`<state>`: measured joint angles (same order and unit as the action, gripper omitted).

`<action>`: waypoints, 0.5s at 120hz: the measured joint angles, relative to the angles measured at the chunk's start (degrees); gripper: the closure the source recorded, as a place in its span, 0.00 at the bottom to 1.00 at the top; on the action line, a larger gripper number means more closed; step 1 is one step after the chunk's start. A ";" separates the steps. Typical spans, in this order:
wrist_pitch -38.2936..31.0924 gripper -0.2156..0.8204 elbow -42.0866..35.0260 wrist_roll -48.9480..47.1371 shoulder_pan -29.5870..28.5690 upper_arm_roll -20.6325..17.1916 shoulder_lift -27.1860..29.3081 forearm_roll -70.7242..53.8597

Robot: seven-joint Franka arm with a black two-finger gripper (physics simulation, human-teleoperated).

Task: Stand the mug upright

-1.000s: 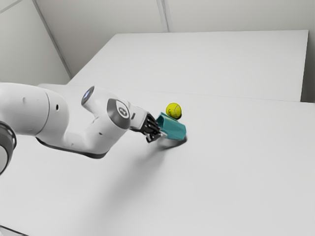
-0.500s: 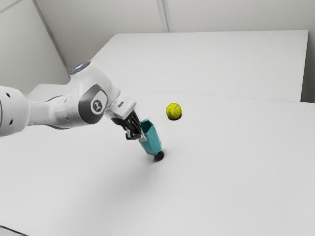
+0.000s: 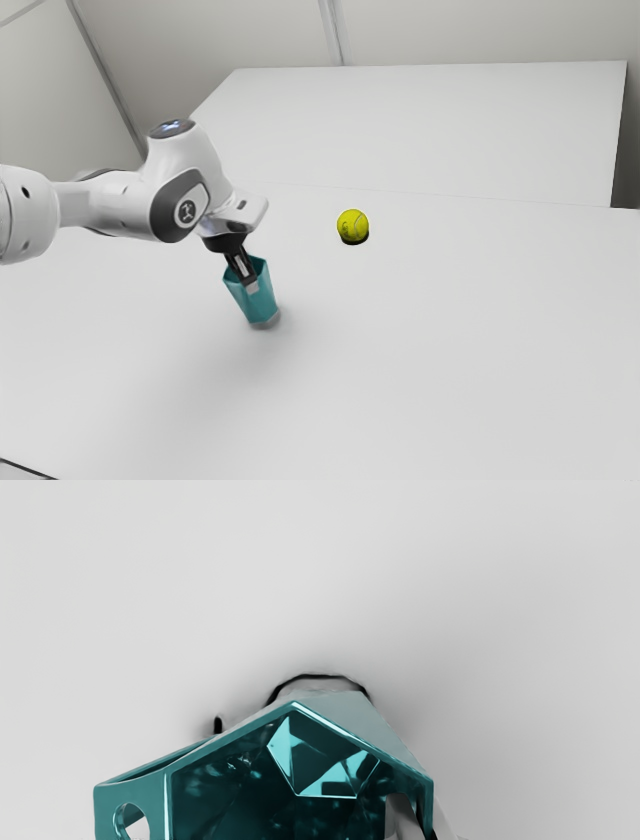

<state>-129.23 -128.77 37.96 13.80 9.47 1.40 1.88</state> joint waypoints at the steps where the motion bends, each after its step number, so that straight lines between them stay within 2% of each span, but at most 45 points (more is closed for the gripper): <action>1: 0.02 0.97 0.06 -0.30 0.06 0.06 -0.09 -0.04; 53: 0.73 0.97 1.06 -11.21 1.19 1.22 -1.48 -3.59; 60: 0.93 0.91 1.05 -12.14 1.24 1.28 -1.55 -3.62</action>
<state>-128.30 -127.72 25.83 15.04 10.74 -0.16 -1.74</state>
